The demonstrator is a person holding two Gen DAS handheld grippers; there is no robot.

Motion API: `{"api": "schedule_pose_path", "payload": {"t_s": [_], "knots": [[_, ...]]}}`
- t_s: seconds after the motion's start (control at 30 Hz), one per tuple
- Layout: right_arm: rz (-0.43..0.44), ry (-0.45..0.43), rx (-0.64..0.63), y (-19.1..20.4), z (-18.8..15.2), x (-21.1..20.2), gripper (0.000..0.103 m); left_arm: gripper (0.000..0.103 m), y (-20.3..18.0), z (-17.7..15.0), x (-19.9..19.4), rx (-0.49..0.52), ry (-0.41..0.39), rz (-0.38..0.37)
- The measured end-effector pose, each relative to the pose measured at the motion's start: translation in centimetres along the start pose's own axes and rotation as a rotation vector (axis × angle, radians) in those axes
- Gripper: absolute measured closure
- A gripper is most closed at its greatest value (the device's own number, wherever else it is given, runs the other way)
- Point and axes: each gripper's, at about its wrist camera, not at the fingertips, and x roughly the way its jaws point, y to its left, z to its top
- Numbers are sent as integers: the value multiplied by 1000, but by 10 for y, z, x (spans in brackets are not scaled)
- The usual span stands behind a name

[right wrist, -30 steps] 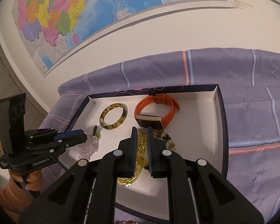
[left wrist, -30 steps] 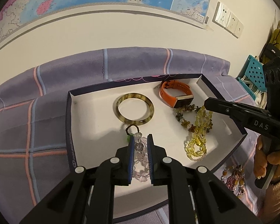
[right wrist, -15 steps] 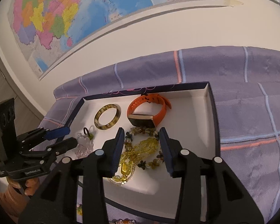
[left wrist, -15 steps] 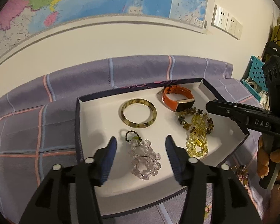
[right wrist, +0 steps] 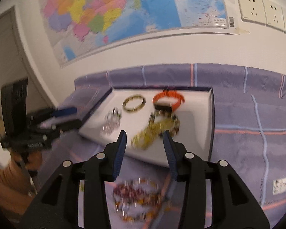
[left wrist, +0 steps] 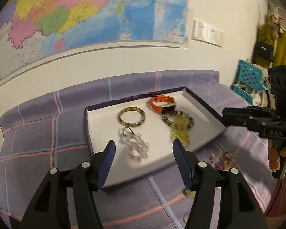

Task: Organize jewelry
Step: 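Lower the chain and crystal bracelet into the tray and open both grippers, then return the right gripper to the pile and grasp the amber bead necklace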

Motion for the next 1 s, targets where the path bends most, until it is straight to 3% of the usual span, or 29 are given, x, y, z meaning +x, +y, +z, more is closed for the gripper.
{"api": "schedule_pose_path", "payload": {"t_s": [0.3,0.37,0.43,0.6,0.67,0.7,0.73,0.8,1.0], "knots": [[-75,133,-37,7,-62,-5,72,43,-16,-28,-1,15,50,-55],[-97,135,1,0,-69,-7,71,43,-18,-34,2,15,68,-67],[-108,142,29,-6,-74,-7,61,43,-20,-37,4,15,76,-74],[-151,162,-25,2,-80,6,61,42,-22,-44,8,-2,99,-92],[-199,170,-88,13,-80,11,71,42,-23,-46,9,-8,106,-94],[-187,172,-94,16,-81,12,87,42,-23,-47,9,-9,107,-95],[-162,176,-84,16,-80,12,91,42,-23,-47,10,-10,109,-95],[-163,168,-82,16,-79,9,93,42,-22,-49,10,-14,115,-95],[-61,54,-1,13,-62,-26,93,42,-17,-53,9,-28,119,-98]]}}
